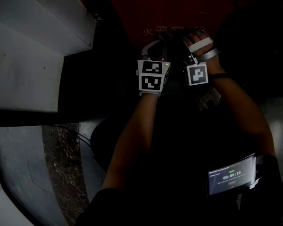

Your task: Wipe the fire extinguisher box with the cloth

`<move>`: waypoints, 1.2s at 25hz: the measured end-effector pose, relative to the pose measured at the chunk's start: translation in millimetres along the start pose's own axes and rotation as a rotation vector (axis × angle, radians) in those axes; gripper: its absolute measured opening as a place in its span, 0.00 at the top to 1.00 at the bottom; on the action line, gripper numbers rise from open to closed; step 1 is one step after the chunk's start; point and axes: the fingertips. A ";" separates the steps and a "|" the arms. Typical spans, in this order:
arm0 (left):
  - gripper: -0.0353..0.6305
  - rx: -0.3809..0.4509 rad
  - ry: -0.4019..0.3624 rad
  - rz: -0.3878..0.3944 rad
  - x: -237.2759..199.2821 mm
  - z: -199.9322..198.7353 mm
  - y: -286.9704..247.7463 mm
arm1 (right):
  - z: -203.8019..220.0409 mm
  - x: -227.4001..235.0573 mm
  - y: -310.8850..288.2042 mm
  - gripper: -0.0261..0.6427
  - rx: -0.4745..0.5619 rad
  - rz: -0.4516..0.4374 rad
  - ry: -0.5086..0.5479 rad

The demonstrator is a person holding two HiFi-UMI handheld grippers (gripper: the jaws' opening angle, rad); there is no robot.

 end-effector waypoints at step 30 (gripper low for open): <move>0.94 -0.339 0.108 0.028 -14.3 108.2 -24.7 | -41.0 -116.6 -25.6 0.86 0.068 -0.196 0.120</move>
Point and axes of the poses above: the fingertips, and each gripper's own axes: y backward along the fingers, x to its right, z out of its underside, and after that the axes turned 4 degrees about y, right-handed
